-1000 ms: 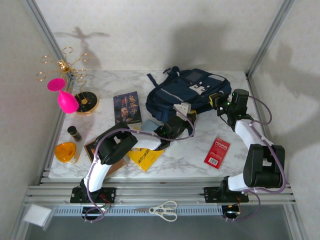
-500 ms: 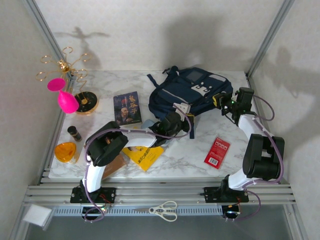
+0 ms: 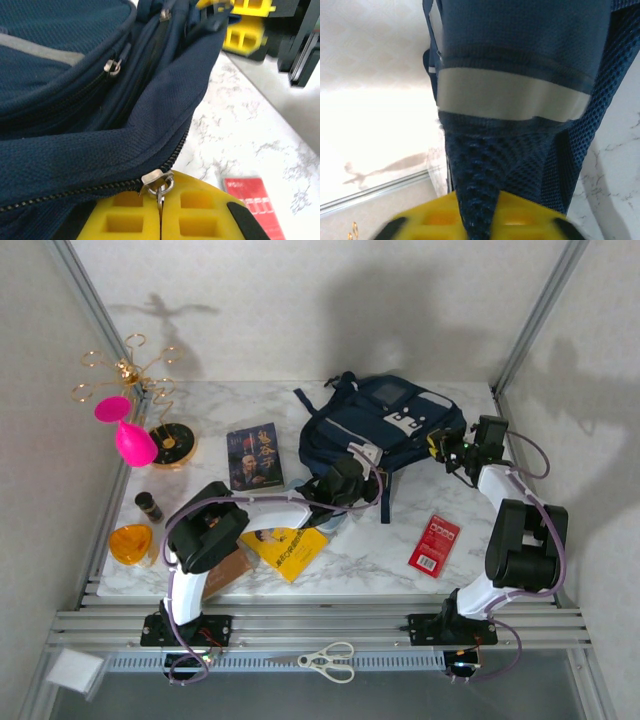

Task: Pack the student bag
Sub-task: Unzip the student bag at the top-center of the table.

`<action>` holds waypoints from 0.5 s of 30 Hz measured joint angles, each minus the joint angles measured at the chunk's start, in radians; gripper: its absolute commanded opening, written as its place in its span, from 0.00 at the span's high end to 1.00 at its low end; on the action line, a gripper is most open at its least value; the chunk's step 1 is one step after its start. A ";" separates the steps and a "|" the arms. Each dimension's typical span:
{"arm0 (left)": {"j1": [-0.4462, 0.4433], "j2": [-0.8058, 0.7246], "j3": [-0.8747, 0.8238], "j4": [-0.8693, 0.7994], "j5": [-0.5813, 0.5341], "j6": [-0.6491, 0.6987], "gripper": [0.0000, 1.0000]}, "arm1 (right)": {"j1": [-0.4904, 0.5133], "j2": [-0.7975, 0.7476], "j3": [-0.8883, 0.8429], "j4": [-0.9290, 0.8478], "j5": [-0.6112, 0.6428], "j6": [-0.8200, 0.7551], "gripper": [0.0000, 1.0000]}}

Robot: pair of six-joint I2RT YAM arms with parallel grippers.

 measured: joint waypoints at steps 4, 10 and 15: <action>0.001 0.024 0.050 0.001 0.000 -0.036 1.00 | -0.003 -0.076 -0.027 -0.009 0.040 -0.042 0.27; 0.000 0.069 0.085 -0.007 0.000 -0.078 1.00 | 0.016 -0.253 -0.122 -0.048 0.060 -0.077 0.06; 0.000 0.073 0.085 -0.009 0.000 -0.106 1.00 | 0.128 -0.334 -0.250 -0.028 0.056 -0.005 0.10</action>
